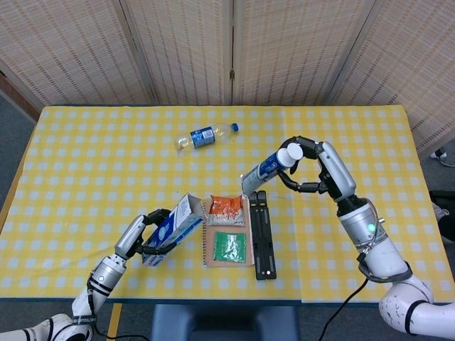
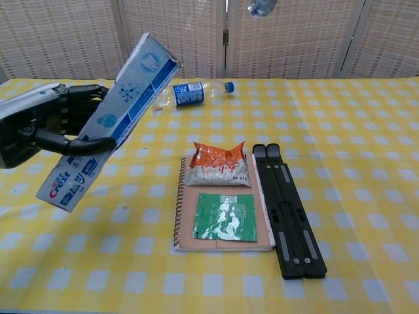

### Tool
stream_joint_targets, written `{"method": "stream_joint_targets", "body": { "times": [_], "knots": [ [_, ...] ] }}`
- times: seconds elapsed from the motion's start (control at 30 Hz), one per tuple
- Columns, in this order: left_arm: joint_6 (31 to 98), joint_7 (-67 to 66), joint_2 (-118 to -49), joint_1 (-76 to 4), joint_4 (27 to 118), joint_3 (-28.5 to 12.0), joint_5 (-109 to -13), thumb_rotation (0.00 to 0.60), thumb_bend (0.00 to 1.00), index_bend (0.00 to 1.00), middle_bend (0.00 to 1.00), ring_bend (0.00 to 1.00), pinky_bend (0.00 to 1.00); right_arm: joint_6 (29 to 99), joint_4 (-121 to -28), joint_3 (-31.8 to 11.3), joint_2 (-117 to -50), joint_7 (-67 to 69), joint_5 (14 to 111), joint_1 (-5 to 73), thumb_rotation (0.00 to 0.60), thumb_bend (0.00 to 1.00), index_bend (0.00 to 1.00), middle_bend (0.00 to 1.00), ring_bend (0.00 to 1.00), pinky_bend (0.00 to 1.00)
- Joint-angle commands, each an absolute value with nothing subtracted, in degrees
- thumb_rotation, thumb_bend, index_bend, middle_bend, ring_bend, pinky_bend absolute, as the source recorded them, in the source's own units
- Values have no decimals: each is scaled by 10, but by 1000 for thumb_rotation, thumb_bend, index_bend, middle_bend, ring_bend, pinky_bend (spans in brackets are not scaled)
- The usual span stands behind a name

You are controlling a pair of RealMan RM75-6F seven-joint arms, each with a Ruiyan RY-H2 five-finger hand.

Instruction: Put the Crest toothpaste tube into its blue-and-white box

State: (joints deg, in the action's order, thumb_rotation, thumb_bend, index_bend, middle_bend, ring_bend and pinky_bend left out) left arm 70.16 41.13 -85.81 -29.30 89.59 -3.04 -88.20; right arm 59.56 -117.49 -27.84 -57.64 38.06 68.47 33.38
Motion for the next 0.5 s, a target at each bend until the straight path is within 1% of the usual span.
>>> {"method": "stream_joint_targets", "body": {
  "times": [0.03,0.23,0.5],
  "knots": [
    [703,417,-864,-294,903,-32,-886,600,291,451,522,519,569,592,-1194,-290,-588,380,668,350,600,397,715,559,544,579],
    [705,415,-872,-300,921,-34,-900,600,291,450,522,519,570,589,-1213,-302,-609,369,635,375,600,397,715,559,544,579],
    [702,406,-876,-307,952,-38,-904,600,291,450,522,519,570,587,-1213,-294,-638,347,617,392,600,397,716,559,545,579]
  ]
}}
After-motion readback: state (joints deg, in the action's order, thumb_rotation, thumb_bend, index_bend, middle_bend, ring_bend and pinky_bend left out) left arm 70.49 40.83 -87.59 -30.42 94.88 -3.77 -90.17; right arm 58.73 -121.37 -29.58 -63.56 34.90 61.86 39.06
